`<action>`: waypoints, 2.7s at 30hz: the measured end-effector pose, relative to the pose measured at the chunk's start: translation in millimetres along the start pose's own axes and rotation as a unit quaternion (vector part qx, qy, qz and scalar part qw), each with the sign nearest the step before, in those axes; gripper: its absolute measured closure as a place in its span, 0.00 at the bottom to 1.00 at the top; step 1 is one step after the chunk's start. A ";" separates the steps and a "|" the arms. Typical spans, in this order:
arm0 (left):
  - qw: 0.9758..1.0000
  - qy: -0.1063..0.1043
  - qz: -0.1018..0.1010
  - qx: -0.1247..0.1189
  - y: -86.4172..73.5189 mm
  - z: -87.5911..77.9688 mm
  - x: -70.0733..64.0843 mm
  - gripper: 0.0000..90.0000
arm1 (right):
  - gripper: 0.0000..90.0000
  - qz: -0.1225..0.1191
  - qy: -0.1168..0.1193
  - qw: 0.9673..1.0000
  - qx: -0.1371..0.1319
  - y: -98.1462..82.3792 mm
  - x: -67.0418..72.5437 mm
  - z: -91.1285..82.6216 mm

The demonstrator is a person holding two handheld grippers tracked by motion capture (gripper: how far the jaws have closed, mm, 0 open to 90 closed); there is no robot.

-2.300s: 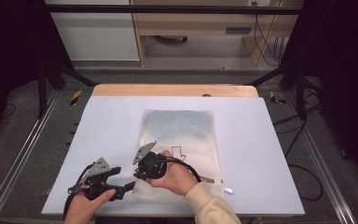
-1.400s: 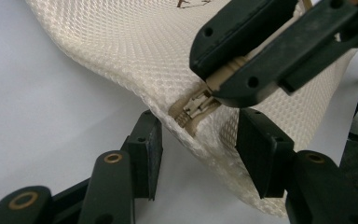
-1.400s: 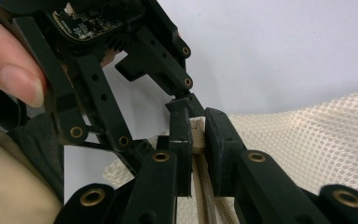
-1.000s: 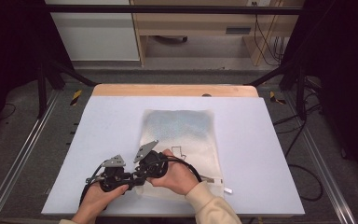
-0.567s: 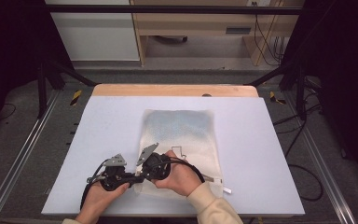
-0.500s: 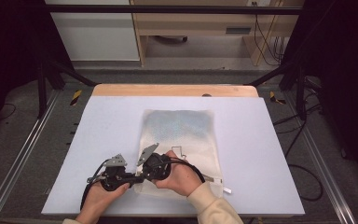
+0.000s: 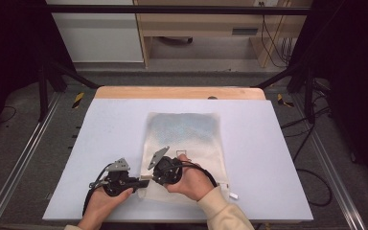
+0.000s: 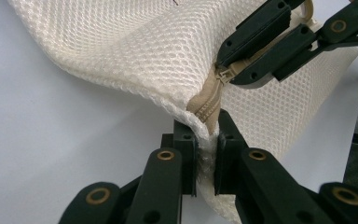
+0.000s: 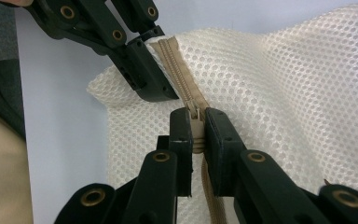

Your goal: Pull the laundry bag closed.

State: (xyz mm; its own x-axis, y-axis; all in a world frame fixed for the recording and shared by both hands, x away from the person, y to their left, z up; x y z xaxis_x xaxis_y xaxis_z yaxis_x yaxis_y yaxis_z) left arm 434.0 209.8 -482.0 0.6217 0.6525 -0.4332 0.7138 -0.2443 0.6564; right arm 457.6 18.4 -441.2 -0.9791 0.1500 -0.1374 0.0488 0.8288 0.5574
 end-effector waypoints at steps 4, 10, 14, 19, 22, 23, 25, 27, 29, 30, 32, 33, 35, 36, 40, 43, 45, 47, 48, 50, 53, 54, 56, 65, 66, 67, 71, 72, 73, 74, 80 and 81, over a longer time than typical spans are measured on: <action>1.000 0.001 0.004 0.001 -0.1 0.0 -1.3 0.91 | 0.91 0.004 -0.001 1.000 0.000 -3.6 -0.6 -2.4; 1.000 -0.002 0.002 0.003 -0.5 0.1 -1.6 0.91 | 0.91 0.008 -0.003 1.000 0.006 -9.5 -1.5 -7.2; 1.000 -0.001 0.003 0.005 -0.8 0.0 -1.1 0.91 | 0.91 0.015 -0.008 1.000 0.010 -15.2 -2.8 -11.1; 1.000 -0.001 0.004 0.009 -1.2 0.7 -1.5 0.91 | 0.91 0.023 -0.012 1.000 0.011 -25.5 -3.2 -18.7; 1.000 -0.003 0.009 0.011 -1.5 1.6 -3.6 0.91 | 0.91 0.024 -0.012 1.000 0.010 -28.2 -3.0 -21.3; 1.000 -0.003 0.010 0.012 -1.6 1.9 -4.1 0.91 | 0.91 0.026 -0.013 1.000 0.010 -29.2 -2.5 -22.5; 1.000 -0.005 0.011 0.013 -1.7 2.1 -4.9 0.91 | 0.91 0.027 -0.013 1.000 0.010 -31.5 -2.4 -25.5; 1.000 -0.003 0.012 0.012 -1.8 2.3 -5.4 0.91 | 0.91 0.030 -0.014 0.999 0.007 -33.7 -2.3 -27.6; 1.000 -0.003 0.014 0.013 -1.8 2.3 -5.4 0.91 | 0.91 0.030 -0.016 0.999 0.006 -37.0 -2.4 -30.5; 1.000 -0.004 0.014 0.013 -1.8 2.4 -5.7 0.91 | 0.91 0.032 -0.016 0.999 0.003 -37.7 -2.1 -31.1; 1.000 -0.003 0.016 0.013 -1.8 2.5 -5.9 0.91 | 0.91 0.030 -0.017 0.999 0.004 -39.3 -1.9 -32.4; 1.000 -0.004 0.015 0.014 -1.8 2.5 -6.0 0.91 | 0.91 0.030 -0.017 0.999 0.004 -39.3 -1.9 -32.4; 1.000 -0.004 0.016 0.014 -1.9 2.5 -6.1 0.91 | 0.91 0.033 -0.017 0.999 0.004 -41.2 -1.9 -33.7; 1.000 -0.004 0.016 0.014 -1.9 2.4 -6.0 0.91 | 0.91 0.034 -0.018 0.999 0.004 -42.3 -2.0 -34.5; 1.000 -0.005 0.018 0.015 -1.8 2.3 -6.5 0.91 | 0.91 0.037 -0.019 0.999 0.004 -46.6 -2.2 -38.5; 1.000 -0.004 0.019 0.016 -1.8 2.5 -6.6 0.91 | 0.91 0.041 -0.020 0.999 0.004 -51.2 -1.5 -41.7; 1.000 -0.004 0.019 0.017 -1.8 2.3 -6.7 0.91 | 0.91 0.043 -0.021 0.999 0.003 -53.2 -1.4 -43.1; 1.000 -0.004 0.020 0.016 -1.8 2.3 -6.8 0.91 | 0.91 0.044 -0.023 0.999 0.002 -55.1 -1.5 -45.3; 1.000 -0.004 0.021 0.016 -1.8 2.4 -7.0 0.91 | 0.91 0.044 -0.024 0.999 0.002 -56.3 -1.7 -46.8; 1.000 -0.003 0.021 0.017 -1.8 2.3 -6.8 0.91 | 0.91 0.046 -0.025 0.999 0.000 -57.4 -1.5 -47.8; 1.000 -0.003 0.021 0.017 -1.7 2.3 -6.7 0.91 | 0.91 0.049 -0.026 0.998 0.002 -60.8 -1.1 -51.3; 1.000 -0.003 0.022 0.017 -1.8 2.3 -6.7 0.91 | 0.91 0.049 -0.027 0.998 0.000 -62.1 -1.0 -51.9; 1.000 -0.003 0.022 0.017 -1.9 2.2 -6.8 0.91 | 0.91 0.053 -0.029 0.998 0.002 -64.8 -0.6 -53.6; 0.999 -0.003 0.025 0.020 -2.0 2.7 -7.3 0.91 | 0.91 0.063 -0.031 0.998 -0.001 -74.0 0.4 -58.9; 0.999 -0.003 0.024 0.020 -2.0 2.7 -7.2 0.91 | 0.91 0.062 -0.031 0.998 -0.002 -74.7 0.2 -59.4; 0.999 -0.003 0.024 0.020 -2.0 2.7 -7.1 0.91 | 0.91 0.064 -0.033 0.997 -0.001 -75.3 0.2 -60.2; 0.999 -0.002 0.025 0.020 -1.9 2.5 -6.8 0.91 | 0.91 0.066 -0.033 0.997 -0.005 -77.9 0.3 -61.6; 0.999 -0.003 0.025 0.020 -2.0 2.3 -6.8 0.91 | 0.91 0.065 -0.033 0.997 -0.007 -78.1 0.6 -61.6; 0.999 -0.004 0.026 0.020 -2.0 2.2 -6.7 0.91 | 0.91 0.065 -0.033 0.997 -0.009 -78.3 0.9 -62.0; 0.999 -0.004 0.025 0.019 -2.0 2.2 -6.6 0.91 | 0.91 0.065 -0.032 0.997 -0.010 -78.2 1.1 -62.3; 0.999 0.000 0.027 0.020 -2.2 2.3 -7.1 0.91 | 0.91 0.065 -0.036 0.997 -0.012 -79.4 1.8 -61.2; 0.999 0.000 0.028 0.020 -2.2 2.3 -7.0 0.91 | 0.91 0.066 -0.037 0.997 -0.012 -79.4 1.8 -61.2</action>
State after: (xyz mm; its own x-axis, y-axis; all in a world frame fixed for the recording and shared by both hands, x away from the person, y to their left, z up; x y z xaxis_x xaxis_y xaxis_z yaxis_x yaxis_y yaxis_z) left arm 428.8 204.1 -481.9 0.6605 0.6377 -0.3962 0.6905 -0.3089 0.6540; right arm 439.9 -80.2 -435.7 -0.9474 0.2961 -0.1213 0.1697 0.7863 0.5941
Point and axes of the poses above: each handheld gripper's, and its own axes: z roughly forward along the jaws, y roughly out of its top, x roughly to its left, the point moved 1 cm from there along z, roughly forward along the jaws, and after that the axes turned 11 degrees about -z, right-handed, at the moved point
